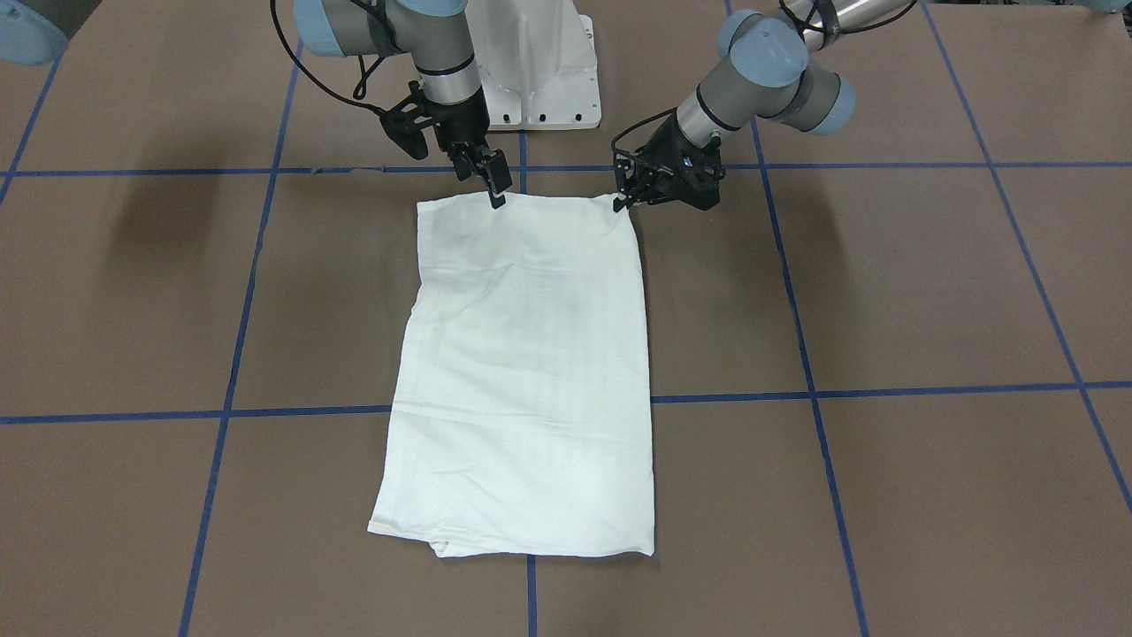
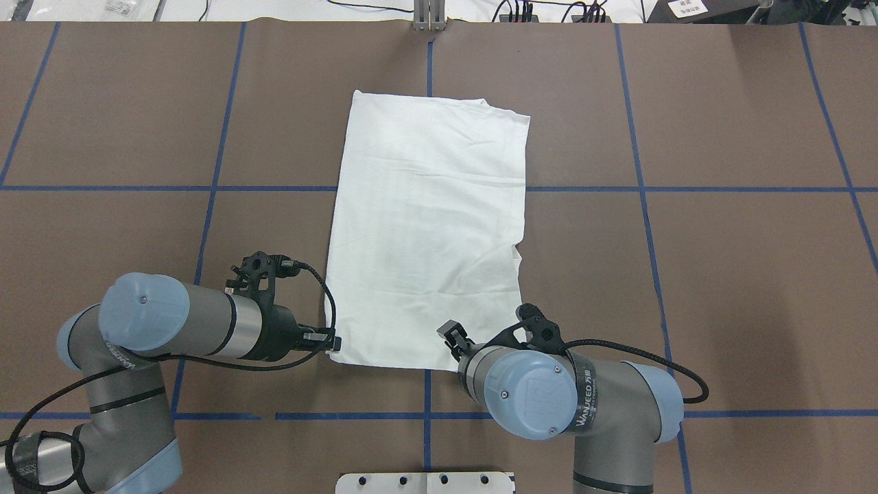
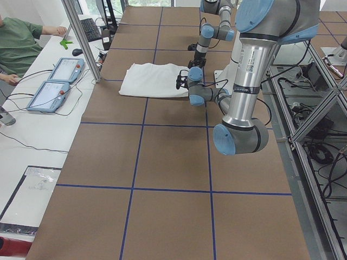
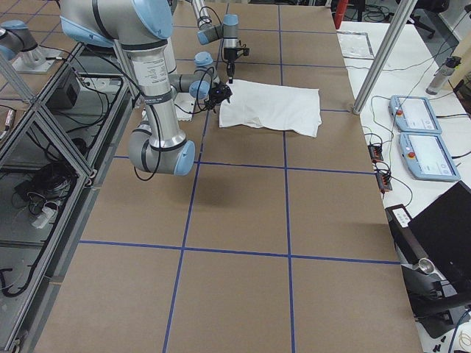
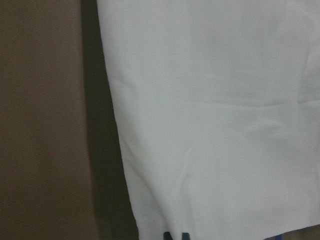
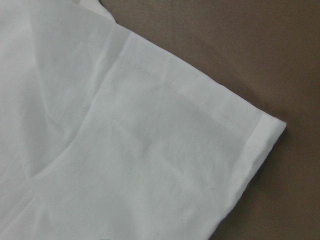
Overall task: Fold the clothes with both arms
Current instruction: 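Move the right gripper to the shirt's corner nearest the robot and grasp it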
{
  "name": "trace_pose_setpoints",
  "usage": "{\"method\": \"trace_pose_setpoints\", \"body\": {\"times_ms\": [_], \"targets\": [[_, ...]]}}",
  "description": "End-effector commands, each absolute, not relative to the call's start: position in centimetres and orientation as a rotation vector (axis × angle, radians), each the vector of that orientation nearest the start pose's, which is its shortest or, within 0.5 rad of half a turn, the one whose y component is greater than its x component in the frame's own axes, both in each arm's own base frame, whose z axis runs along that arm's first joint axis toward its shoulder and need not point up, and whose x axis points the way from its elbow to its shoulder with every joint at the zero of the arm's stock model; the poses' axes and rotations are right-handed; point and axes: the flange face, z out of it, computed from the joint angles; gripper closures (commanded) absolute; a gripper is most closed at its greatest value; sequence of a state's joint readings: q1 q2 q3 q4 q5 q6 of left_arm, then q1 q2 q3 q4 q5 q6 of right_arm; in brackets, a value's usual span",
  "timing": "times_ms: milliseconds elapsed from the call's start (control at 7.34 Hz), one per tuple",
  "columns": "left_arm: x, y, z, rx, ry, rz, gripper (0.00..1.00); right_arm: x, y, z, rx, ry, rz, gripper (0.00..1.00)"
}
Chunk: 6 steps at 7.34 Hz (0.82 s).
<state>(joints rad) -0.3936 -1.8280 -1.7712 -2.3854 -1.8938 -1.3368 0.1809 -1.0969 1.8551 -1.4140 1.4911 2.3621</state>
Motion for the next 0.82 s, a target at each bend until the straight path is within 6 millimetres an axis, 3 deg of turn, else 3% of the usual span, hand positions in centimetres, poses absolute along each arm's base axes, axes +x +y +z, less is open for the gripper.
{"method": "trace_pose_setpoints", "body": {"times_ms": [0, 409, 545, 681], "targets": [[49.46, -31.58, 33.34, 0.124, 1.282, 0.069, 1.0, -59.12, -24.84, 26.22, -0.205, -0.908, 0.939, 0.04], [49.24, -31.59, 33.39, 0.125, 1.282, 0.068, 1.0, -59.24, -25.07, 26.3, -0.183, -0.907, 0.949, 0.05], [49.14, -31.45, 33.35, 0.125, 1.283, 0.069, 1.0, -59.22, -25.13, 26.32, -0.176, -0.908, 0.952, 0.16], [49.13, -31.45, 33.35, 0.125, 1.283, 0.069, 1.0, -59.21, -25.13, 26.41, -0.174, -0.906, 0.949, 0.38]]}}
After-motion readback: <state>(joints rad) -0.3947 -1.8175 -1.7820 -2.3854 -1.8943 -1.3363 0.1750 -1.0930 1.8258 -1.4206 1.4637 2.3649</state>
